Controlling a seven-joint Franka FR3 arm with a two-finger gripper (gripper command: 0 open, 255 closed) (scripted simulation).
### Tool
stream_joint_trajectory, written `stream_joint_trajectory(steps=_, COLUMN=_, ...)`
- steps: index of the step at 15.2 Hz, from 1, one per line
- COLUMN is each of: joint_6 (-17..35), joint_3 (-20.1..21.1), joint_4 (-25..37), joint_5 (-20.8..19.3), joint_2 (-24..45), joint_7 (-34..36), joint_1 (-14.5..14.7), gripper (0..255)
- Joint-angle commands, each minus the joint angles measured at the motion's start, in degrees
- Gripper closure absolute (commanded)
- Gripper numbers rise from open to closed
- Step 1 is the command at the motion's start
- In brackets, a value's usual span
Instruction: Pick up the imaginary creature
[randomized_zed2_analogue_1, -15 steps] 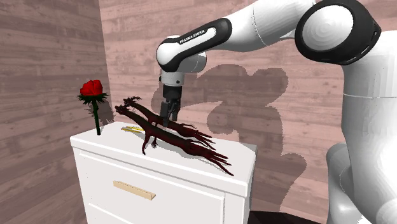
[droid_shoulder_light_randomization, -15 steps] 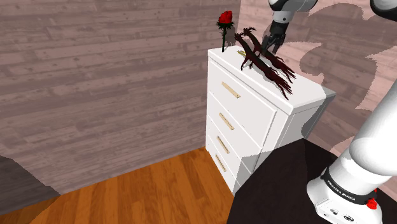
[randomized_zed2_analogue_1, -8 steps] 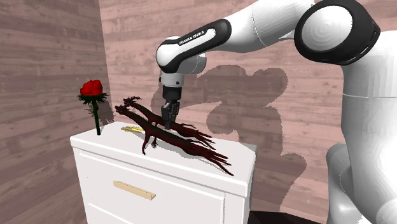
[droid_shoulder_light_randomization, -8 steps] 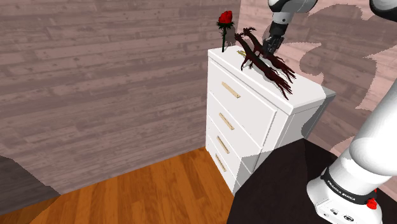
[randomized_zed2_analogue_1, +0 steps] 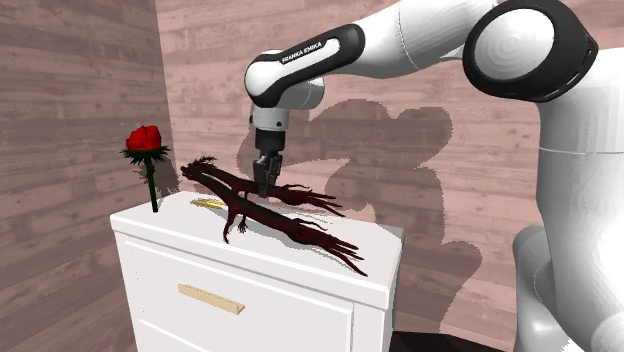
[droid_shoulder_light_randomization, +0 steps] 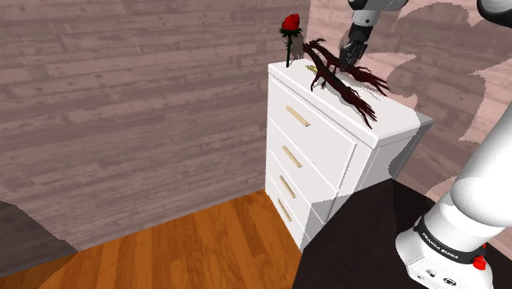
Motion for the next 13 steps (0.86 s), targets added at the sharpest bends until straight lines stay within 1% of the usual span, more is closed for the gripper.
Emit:
stream_joint_trajectory(steps=1, joint_6=-1.44, joint_3=-0.01, joint_4=1.18, joint_5=-0.18, joint_2=-0.32, joint_7=0.24, joint_1=0.03, gripper=255)
stream_joint_trajectory(steps=11, joint_6=-9.23, joint_3=-0.18, joint_4=9.30, joint_5=-0.24, joint_2=0.02, joint_7=0.73, joint_1=-0.25, gripper=255)
stream_joint_trajectory(steps=13, joint_6=-9.35, joint_3=-0.18, joint_4=9.43, joint_5=-0.24, joint_2=0.04, joint_7=0.74, joint_1=-0.26, gripper=255)
